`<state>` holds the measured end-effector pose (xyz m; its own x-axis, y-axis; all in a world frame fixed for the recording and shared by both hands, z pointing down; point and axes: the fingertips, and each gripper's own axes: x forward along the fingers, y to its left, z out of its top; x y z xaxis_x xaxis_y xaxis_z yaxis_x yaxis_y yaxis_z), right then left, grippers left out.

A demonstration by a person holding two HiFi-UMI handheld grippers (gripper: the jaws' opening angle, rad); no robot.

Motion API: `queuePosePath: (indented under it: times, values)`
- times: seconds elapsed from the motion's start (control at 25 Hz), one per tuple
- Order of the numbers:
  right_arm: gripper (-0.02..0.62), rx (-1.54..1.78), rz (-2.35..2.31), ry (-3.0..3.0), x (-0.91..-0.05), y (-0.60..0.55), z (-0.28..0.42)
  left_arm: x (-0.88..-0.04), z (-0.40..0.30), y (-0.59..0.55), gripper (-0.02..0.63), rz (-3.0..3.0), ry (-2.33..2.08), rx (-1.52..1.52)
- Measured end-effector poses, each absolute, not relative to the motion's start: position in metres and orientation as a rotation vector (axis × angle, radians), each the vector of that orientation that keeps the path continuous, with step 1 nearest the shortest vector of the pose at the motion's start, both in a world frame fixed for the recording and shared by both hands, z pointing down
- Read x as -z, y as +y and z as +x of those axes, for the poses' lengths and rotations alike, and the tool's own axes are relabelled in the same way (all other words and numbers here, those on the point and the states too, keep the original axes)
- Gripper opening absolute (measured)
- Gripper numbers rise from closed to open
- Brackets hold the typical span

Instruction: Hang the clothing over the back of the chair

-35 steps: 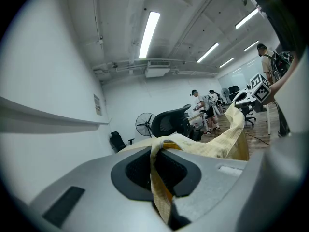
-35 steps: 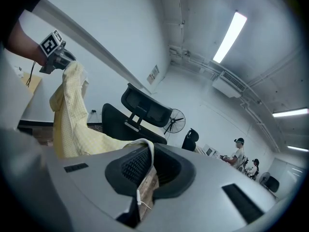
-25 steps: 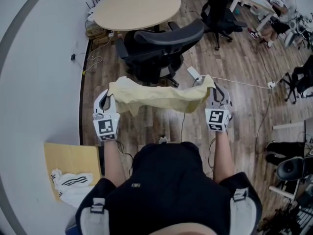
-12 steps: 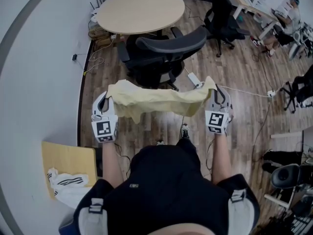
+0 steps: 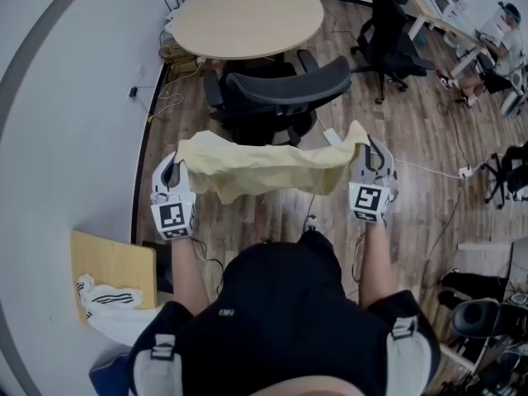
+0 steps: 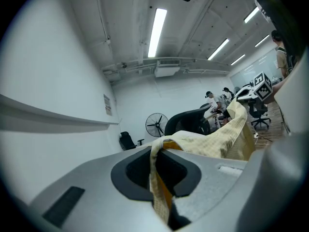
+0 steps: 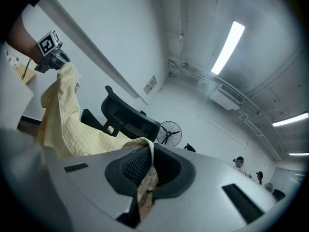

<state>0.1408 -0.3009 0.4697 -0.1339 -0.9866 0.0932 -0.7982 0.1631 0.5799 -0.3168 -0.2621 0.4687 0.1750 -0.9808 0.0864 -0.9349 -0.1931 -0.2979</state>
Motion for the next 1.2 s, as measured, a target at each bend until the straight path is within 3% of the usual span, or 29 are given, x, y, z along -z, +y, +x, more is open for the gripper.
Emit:
queuePosePath:
  times: [0.52,1.2]
  values:
    - [0.002,0.654,1.653,-2.100,-0.437,-0.383,0.183,-0.423,-0.319,-0.270,0.009,-1.896,2.231,0.242]
    - [0.002,0.740,1.595,-2.195,-0.416,-0.438,0.236,-0.400,-0.248,-0.270,0.011,-1.760,2.284,0.243]
